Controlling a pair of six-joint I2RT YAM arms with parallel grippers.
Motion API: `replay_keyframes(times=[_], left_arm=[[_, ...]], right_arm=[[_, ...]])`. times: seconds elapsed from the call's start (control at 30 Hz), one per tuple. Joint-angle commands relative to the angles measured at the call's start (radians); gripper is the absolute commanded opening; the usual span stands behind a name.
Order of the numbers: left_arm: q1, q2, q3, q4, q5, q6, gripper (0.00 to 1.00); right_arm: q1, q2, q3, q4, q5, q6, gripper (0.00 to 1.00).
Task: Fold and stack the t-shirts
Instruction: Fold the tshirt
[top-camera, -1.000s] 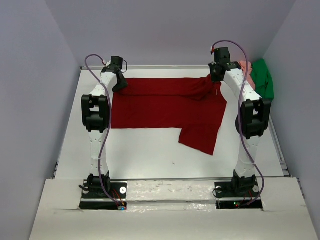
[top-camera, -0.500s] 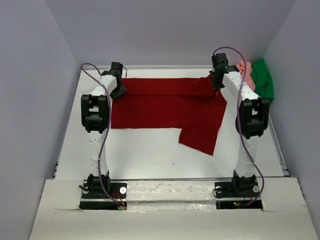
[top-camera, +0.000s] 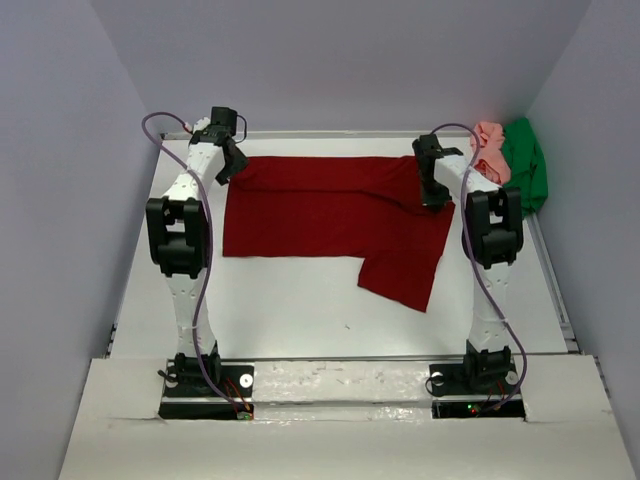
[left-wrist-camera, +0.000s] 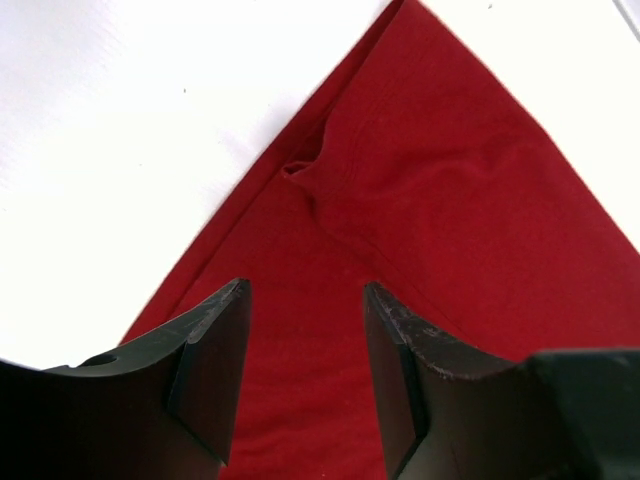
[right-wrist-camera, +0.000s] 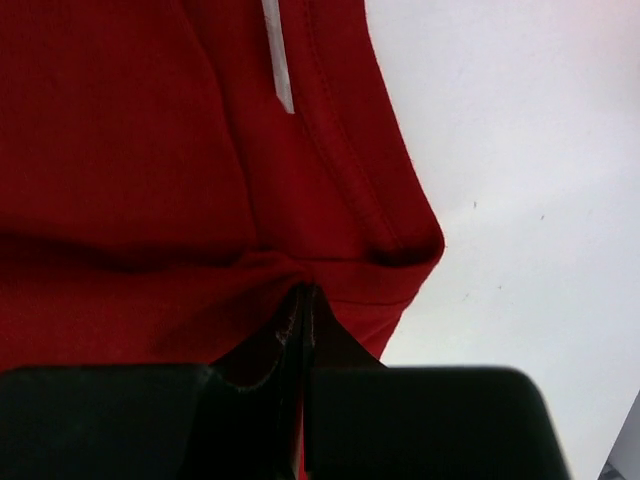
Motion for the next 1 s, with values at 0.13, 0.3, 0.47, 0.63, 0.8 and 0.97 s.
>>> replay_keyframes(times=[0.13,0.3,0.47,0.63,0.8,0.97], left_arm=[[0.006,-0.105,0.016,0.023,-0.001,0.043,0.57],[0.003,-0.103,0.016,0.041,0.034,0.061,0.57],[-0.008,-0.097,-0.004,0.028,0.027,0.066,0.57],[-0.01,-0.157,-0.079,0.032,-0.019,0.084,0.57],[-0.017,-0.247,-0.179,0.031,0.025,0.126,0.57],[-0.019,-0.395,-0.39,0.081,0.08,0.185,0.59]], right_arm=[[-0.005,-0.084,-0.068,0.008,0.031,0.062,0.24],[-0.005,-0.139,-0.048,0.017,0.043,0.046,0.52],[0.004,-0.191,-0.036,0.006,0.063,0.059,0.57],[0.013,-0.305,-0.125,0.046,0.076,0.078,0.59],[0.038,-0.449,-0.246,0.073,-0.025,0.169,0.57],[0.11,-0.736,-0.534,0.191,-0.215,0.242,0.58]])
